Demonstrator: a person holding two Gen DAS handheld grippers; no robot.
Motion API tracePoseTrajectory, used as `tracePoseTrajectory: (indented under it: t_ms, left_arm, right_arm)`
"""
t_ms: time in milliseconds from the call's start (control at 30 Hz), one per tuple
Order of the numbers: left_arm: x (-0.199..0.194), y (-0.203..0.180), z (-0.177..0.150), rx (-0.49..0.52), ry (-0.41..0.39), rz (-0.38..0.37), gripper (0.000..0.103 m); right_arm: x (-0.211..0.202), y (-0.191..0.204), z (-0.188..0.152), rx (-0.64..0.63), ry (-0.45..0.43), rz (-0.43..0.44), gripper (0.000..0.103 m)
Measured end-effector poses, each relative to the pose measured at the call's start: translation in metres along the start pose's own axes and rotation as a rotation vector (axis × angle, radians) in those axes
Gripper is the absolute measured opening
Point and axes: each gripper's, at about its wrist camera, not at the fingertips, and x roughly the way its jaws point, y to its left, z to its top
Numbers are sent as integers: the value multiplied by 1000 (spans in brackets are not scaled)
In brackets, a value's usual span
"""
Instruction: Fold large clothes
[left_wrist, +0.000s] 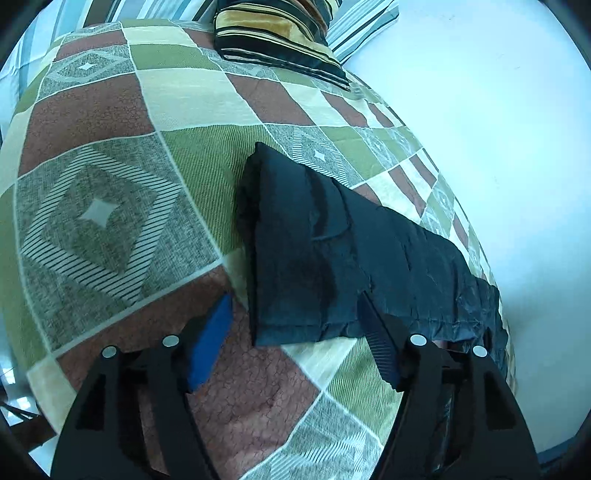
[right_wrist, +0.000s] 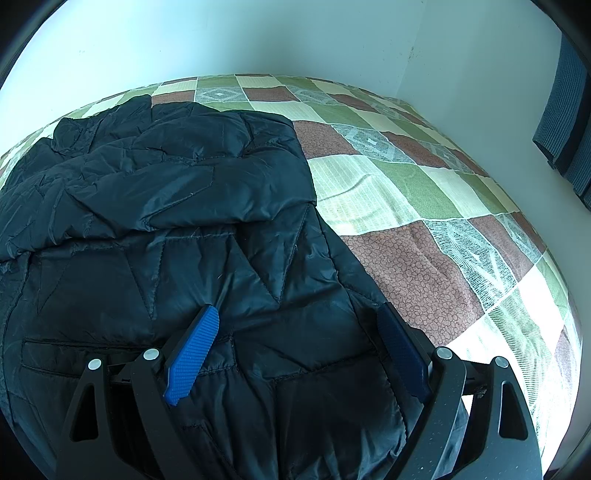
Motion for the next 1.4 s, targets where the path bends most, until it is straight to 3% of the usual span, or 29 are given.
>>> tracePoseTrajectory:
  t_ms: [67, 133, 167, 233, 300, 400, 600, 833, 1133, 1400]
  left_arm:
    - [4, -1, 3, -9, -10, 8, 64]
    - [10, -2, 6, -13, -6, 22, 44]
    - [11, -3, 7, -12, -10, 36, 39]
    - [13, -3, 8, 2, -13, 49, 16]
    - [10, -2, 9, 0, -23, 35, 11]
    - [0, -8, 10, 3, -48, 36, 8]
    - [-24, -67, 12, 136, -100, 17, 8]
    - [-34, -190, -5, 371, -123, -98, 8]
    - [6, -363, -96, 680, -20, -266, 8]
    - [61, -468, -201, 862, 124, -343, 7]
  right_arm:
    - [0, 0, 0, 1, 0, -1, 86]
    - [0, 0, 0, 1, 0, -2, 86]
    - [0, 0, 0, 1, 0, -2, 86]
    - [0, 0, 0, 2, 1, -2, 86]
    - [0, 0, 0, 2, 0, -3, 86]
    - [0, 0, 0, 2, 0, -3, 86]
    - [0, 0, 0, 3, 0, -3, 86]
    - [0, 0, 0, 7, 1, -1, 86]
    - [1, -2, 0, 19, 3, 10, 86]
    - [2, -5, 0, 27, 4, 21, 86]
